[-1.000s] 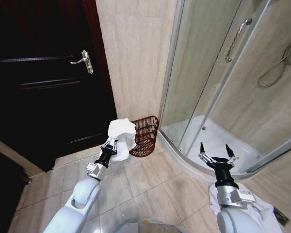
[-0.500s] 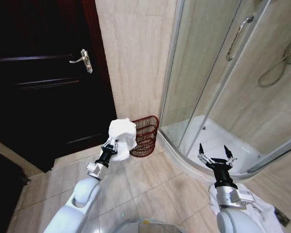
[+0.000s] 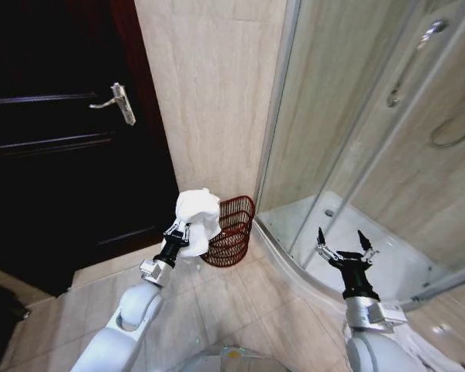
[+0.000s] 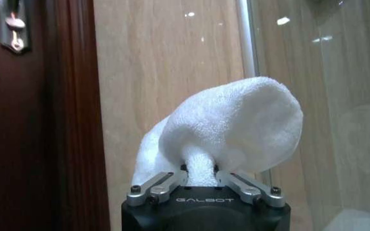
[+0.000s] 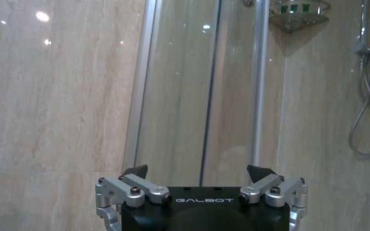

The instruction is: Discard the used towel into the hamper.

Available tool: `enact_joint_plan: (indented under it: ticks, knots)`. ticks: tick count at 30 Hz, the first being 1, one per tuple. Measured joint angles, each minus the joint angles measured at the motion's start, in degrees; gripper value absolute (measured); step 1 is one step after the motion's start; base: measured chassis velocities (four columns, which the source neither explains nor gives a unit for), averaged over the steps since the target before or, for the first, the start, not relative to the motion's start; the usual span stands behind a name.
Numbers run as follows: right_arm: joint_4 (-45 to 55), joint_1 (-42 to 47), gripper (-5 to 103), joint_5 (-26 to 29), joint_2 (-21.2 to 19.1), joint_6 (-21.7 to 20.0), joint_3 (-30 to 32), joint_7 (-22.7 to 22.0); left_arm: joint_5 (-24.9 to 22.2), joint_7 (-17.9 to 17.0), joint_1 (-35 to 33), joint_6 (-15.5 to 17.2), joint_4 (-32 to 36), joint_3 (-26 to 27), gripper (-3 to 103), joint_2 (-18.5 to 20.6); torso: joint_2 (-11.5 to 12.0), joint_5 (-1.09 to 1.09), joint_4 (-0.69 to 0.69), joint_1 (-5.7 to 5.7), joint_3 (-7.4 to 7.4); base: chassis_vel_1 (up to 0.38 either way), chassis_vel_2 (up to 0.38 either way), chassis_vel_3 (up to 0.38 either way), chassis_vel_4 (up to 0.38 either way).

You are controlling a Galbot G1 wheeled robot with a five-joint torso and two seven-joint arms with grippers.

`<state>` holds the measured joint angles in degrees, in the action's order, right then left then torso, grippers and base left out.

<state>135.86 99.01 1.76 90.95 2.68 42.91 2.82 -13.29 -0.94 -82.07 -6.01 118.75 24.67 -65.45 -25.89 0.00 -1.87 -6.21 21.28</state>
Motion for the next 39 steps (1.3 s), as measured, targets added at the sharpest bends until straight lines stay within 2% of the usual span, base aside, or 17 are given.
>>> enact_joint_plan:
  ticks: [8,22,29,32,34,36,38,39]
  knots:
    - [-0.46,0.08,100,0.21,0.13,0.11,0.15,-0.02,-0.04,-0.21,-0.23,0.0,0.32,0.08,7,0.08,0.84,-0.01,-0.01,0.47,-0.49,-0.035,0.004,0.012,-0.015]
    - [-0.62,0.01,100,0.27,0.17,0.11,0.33,-0.08,0.01,-0.25,0.59,-0.31,-1.07,-0.06,7,0.0,4.5,0.0,0.0,1.71,-2.82,-0.026,-0.044,-0.044,-0.038]
    - [-2.1,-0.61,100,0.29,0.22,0.14,0.32,-0.06,-0.02,0.14,1.49,-0.84,-2.89,-0.91,7,-0.48,5.56,0.0,0.01,2.26,-3.38,-0.036,-0.045,-0.052,-0.037]
    - [-3.68,-1.49,100,0.29,0.2,0.15,0.29,-0.02,0.12,2.17,2.84,-4.02,-6.23,-1.6,7,-1.03,5.84,0.0,0.0,2.4,-3.54,0.0,0.0,0.0,0.0]
    - [-4.53,-2.12,100,0.28,0.21,0.12,0.29,-0.01,0.5,2.59,3.99,-4.69,-8.31,-2.05,7,-1.01,5.91,0.0,0.0,2.43,-3.57,0.0,0.0,0.0,0.0]
    - [-5.23,-2.74,100,0.27,0.24,0.06,0.33,-0.01,0.72,2.39,5.58,-4.7,-10.66,-2.68,7,-0.86,5.93,0.0,0.0,2.44,-3.58,0.0,0.0,0.0,0.0]
    - [-6.39,-3.79,100,0.3,0.35,-0.04,0.58,-0.04,3.17,0.12,9.75,-4.6,-16.31,-3.94,7,-0.99,5.93,-0.02,0.0,2.43,-3.58,0.0,0.0,0.0,0.0]
    - [-6.39,-3.79,100,0.3,0.35,-0.04,0.58,-0.04,3.17,0.12,9.75,-4.6,-16.31,-3.94,7,-0.99,5.93,-0.02,0.0,2.43,-3.58,0.0,0.0,0.0,0.0]
